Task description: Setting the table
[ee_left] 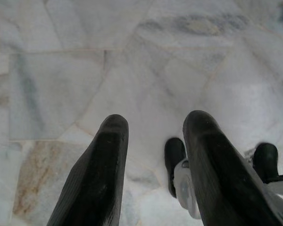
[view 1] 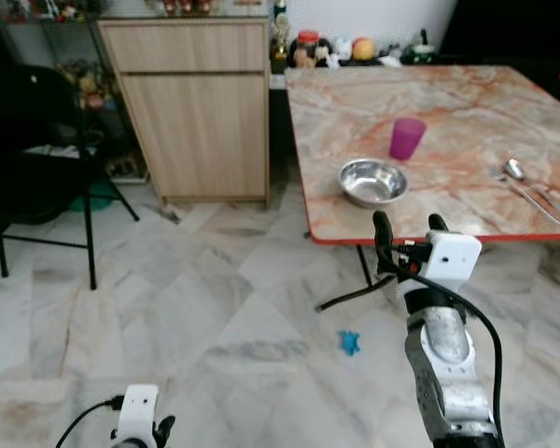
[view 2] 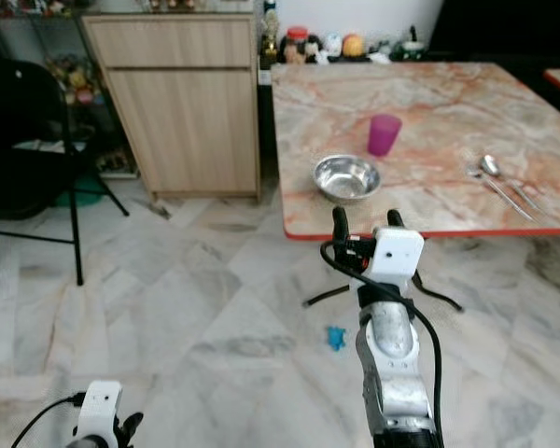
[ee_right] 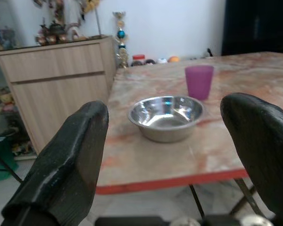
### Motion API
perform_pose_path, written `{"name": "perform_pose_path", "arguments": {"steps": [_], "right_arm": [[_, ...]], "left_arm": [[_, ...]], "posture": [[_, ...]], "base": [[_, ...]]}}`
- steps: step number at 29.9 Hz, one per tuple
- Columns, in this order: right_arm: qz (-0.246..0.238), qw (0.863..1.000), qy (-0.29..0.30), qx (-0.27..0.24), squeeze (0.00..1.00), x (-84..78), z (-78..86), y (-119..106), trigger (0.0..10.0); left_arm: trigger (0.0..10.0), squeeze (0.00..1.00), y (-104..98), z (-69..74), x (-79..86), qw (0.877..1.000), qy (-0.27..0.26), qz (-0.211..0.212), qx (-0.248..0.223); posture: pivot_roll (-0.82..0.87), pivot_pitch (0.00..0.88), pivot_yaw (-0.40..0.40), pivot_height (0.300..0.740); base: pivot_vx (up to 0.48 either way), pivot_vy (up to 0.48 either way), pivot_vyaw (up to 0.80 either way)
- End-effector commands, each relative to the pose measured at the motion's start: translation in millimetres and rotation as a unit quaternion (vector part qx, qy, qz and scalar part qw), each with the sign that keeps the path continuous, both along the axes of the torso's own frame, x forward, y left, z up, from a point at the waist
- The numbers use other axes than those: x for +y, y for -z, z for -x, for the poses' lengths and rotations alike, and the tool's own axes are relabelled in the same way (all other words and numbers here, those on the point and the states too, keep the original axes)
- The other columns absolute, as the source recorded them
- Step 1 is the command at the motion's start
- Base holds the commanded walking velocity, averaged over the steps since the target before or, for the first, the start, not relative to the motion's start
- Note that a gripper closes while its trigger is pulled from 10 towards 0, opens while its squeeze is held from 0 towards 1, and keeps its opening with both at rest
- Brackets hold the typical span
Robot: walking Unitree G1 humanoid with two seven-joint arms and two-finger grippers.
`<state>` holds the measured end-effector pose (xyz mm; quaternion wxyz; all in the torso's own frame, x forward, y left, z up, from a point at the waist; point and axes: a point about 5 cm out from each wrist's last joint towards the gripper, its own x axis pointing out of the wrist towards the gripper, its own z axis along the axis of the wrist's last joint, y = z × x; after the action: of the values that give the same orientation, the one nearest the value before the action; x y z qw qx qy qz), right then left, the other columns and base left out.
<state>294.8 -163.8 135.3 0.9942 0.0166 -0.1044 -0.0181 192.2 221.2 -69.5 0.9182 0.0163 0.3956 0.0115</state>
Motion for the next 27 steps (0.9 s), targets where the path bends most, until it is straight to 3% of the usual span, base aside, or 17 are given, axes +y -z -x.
{"name": "perform_pose_path", "arguments": {"steps": [1, 13, 27], "right_arm": [[0.003, 1.000, 0.008, 0.002, 0.00, -5.2, 1.1, 0.6, 10.0], [0.017, 1.000, 0.007, 0.001, 0.00, -2.4, 0.9, 1.5, 10.0], [0.019, 1.000, 0.006, 0.003, 0.00, -1.9, 0.6, 1.8, 10.0]], "left_arm": [[10.0, 0.00, 1.9, 2.3, -2.7, 1.000, -0.002, 0.011, 0.004], [10.0, 0.00, 1.6, 2.1, -1.8, 1.000, 0.003, 0.012, 0.006], [10.0, 0.00, 0.8, 0.0, -2.9, 1.000, 0.008, 0.015, 0.005]], "posture": [[-0.01, 0.046, 0.007, 0.740], [-0.01, 0.032, 0.015, 0.740], [-0.01, 0.034, 0.015, 0.740]], "base": [[0.000, 0.000, 0.00], [0.000, 0.000, 0.00], [0.289, 0.000, 0.00]]}}
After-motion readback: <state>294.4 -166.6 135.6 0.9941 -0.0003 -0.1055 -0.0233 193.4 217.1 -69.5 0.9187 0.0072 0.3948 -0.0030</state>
